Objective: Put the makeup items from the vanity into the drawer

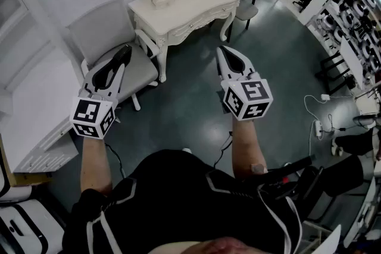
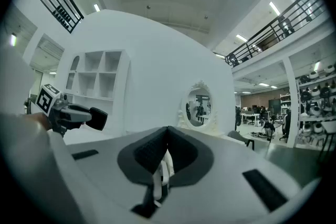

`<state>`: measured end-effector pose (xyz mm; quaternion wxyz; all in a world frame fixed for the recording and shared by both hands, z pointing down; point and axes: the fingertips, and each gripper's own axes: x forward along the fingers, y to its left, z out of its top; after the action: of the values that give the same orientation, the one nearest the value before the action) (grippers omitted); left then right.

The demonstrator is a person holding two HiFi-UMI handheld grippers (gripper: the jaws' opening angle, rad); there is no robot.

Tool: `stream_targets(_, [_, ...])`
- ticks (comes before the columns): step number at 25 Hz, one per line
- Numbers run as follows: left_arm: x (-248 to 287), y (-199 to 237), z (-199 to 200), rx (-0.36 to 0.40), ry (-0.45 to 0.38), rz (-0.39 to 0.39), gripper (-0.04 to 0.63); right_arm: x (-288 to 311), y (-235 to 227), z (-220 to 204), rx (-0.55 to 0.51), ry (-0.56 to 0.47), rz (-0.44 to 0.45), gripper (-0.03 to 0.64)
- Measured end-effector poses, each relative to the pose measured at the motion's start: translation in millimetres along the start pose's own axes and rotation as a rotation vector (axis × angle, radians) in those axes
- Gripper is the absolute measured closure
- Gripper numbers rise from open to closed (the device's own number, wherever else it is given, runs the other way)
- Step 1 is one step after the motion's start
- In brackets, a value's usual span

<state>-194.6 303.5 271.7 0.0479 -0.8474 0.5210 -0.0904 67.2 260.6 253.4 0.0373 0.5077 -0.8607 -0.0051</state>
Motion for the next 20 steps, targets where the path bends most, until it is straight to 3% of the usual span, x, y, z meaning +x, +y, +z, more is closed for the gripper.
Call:
stream_targets(13, [-2.8, 4.9, 6.6, -0.047, -0.035, 0.017, 0.506, 0.1, -9.2, 2.3, 0.017, -0.023, -0.022, 0.612])
stream_targets(20, [3.9, -8.6, 7.1, -0.026, -0.029, 0.019, 0.506, -11.6, -17.5, -2.7, 0.008, -0.017, -0.006, 0.612])
